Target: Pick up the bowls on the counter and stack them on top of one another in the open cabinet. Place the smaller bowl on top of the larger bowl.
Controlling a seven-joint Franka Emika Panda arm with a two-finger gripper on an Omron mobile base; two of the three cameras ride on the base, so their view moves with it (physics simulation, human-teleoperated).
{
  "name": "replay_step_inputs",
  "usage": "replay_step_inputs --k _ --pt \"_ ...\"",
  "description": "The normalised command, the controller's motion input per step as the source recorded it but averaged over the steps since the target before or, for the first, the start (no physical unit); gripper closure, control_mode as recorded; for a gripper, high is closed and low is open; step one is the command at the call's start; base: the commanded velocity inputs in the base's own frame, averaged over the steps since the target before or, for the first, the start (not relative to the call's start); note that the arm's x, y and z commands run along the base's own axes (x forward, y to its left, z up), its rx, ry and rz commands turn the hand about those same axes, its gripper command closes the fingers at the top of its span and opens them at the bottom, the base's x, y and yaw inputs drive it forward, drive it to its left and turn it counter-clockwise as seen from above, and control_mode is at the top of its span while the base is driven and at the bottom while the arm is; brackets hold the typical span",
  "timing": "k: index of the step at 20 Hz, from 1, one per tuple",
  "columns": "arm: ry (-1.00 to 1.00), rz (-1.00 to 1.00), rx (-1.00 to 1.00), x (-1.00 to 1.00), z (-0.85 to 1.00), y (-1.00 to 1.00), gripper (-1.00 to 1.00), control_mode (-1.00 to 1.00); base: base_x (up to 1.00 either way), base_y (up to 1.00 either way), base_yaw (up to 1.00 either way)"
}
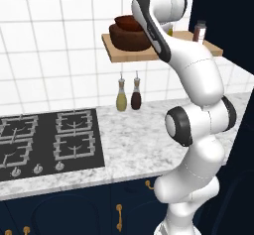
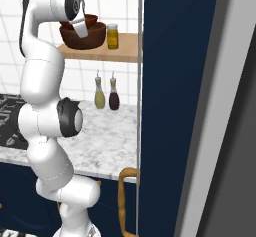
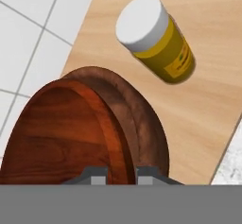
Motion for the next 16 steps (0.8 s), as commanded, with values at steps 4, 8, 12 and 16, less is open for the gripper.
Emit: replay_step_inputs --k 4,8,12,16 --pt "0.0 0.0 0.0 0.16 0.0 0.02 1.0 -1.0 0.0 0.0 0.0" --pt "0.0 0.0 0.0 0.09 -0.05 0.0 1.0 -1.0 0.0 0.0 0.0" --pt "0.0 0.0 -0.01 0.22 -0.02 0.02 1.0 -1.0 0.0 0.0 0.0" --pt "0.0 0.0 0.0 0.31 0.0 0.01 1.0 -1.0 0.0 0.0 0.0"
